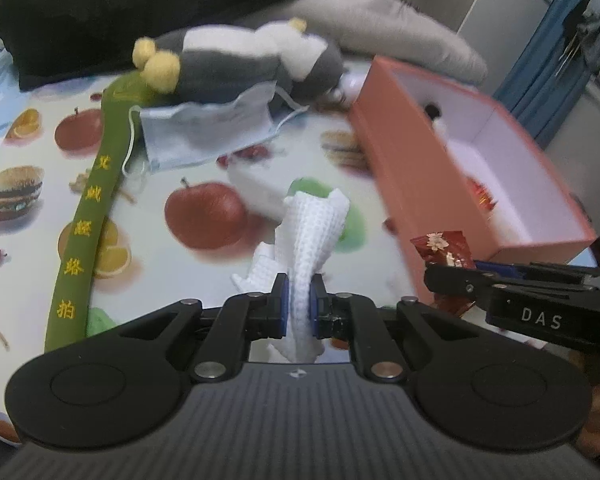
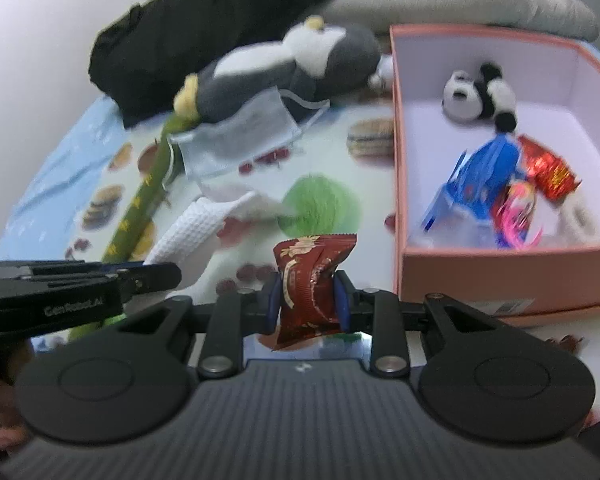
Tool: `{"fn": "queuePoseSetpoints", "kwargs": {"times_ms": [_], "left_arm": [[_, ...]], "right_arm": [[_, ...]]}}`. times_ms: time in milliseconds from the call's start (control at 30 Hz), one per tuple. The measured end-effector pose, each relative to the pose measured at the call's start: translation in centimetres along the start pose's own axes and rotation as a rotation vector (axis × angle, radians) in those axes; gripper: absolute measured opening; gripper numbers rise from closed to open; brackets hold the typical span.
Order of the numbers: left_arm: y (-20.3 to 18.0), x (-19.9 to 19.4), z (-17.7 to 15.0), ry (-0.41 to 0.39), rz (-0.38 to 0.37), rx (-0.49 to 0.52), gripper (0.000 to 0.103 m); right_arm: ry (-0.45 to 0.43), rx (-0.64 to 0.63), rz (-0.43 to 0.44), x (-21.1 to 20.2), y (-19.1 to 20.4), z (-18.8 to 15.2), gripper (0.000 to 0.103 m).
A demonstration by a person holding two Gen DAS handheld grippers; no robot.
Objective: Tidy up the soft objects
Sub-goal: 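Grasp the white waffle towel with the left gripper while the right gripper lifts the packet, then carry the white towel and red packet toward the pink box with both grippers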
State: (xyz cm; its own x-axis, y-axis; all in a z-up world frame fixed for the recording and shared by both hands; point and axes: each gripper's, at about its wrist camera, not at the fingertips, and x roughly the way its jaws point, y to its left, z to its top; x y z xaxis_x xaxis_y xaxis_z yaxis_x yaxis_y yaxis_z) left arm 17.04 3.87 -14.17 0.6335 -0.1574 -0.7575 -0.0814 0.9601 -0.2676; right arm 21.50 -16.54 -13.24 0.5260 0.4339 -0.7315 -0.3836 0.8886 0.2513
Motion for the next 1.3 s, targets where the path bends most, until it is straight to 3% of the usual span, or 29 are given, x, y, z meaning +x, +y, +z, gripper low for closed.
{"fn": "queuePoseSetpoints", "kwargs": {"times_ms": [233,833,1067,1300], "left_arm": [[-2.4,-3.9,0.1,-0.091,-0.018,0.016,0.013],[-8.2,-11.2,-1.1,-0.198,-0.137,0.068,0.013],[-11.4,-11.2,-1.9,-0.178,-0.191,0.105,0.013],[-14.1,-9.5,-0.6,-0.148,-0.214,0.14,0.013]], "right_arm": [[-0.089,0.016,-0.016,-4.5,0.4,0.7,0.031],[-0.261,0.037,-0.07,-14.5,0.7,-1.4,0.031],[-0.286,0.073,-0.116,-17.0,-1.1,-2.8,0.031],[-0.286,0.132,-0.143,-17.4,-4.1,-2.9,0.031]]}}
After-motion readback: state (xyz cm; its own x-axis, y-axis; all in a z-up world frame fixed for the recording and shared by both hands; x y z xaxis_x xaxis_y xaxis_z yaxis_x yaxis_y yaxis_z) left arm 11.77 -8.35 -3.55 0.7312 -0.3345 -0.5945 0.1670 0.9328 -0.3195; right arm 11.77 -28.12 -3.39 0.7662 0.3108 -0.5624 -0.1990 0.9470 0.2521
